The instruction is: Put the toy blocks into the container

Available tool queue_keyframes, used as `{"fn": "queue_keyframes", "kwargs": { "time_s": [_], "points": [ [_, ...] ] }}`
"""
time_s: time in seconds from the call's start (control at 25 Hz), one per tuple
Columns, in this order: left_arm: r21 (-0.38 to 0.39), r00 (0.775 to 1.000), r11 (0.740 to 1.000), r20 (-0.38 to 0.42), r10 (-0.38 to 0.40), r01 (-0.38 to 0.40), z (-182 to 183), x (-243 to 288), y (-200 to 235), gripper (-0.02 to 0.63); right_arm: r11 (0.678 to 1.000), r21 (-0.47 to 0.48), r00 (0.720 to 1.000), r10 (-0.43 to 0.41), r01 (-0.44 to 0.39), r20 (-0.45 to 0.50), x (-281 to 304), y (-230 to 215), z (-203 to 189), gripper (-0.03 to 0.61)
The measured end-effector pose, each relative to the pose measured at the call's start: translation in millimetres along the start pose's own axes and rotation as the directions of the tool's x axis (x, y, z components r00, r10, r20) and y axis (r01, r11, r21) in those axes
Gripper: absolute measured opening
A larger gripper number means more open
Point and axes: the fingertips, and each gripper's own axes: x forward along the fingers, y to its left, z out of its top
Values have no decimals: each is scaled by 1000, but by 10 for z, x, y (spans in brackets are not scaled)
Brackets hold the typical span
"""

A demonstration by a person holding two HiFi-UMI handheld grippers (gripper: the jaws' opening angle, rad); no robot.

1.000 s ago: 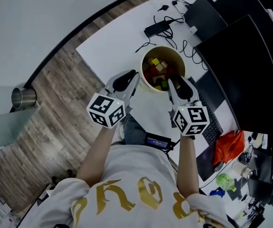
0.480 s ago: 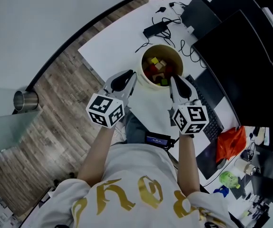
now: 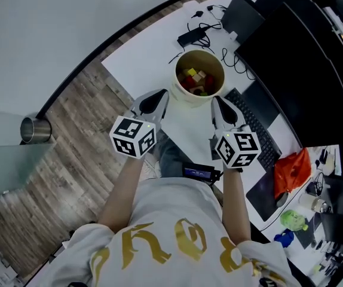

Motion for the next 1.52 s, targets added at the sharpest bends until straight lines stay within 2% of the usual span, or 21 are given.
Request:
{"fn": "queue_keyframes", "kwargs": {
  "time_s": [0.24, 0.64, 0.84, 1.52],
  "points": [
    [34, 1000, 999, 27, 4, -5, 86, -259, -195, 0, 999, -42, 1000, -6, 6, -1, -234, 125, -38, 23],
    [57, 999, 998, 36, 20, -22, 20, -509, -398, 0, 995, -98, 1000, -3, 1, -16, -468, 383, -166, 23],
    [46, 998, 999, 56, 26, -28, 29, -583, -418, 0, 995, -97, 1000, 6, -7, -11, -532, 426, -177, 23],
    [47, 998, 998, 42, 35, -37, -9, -601, -359, 0, 992, -125, 999, -6, 2, -37, -491, 411, -233, 21]
  ]
}}
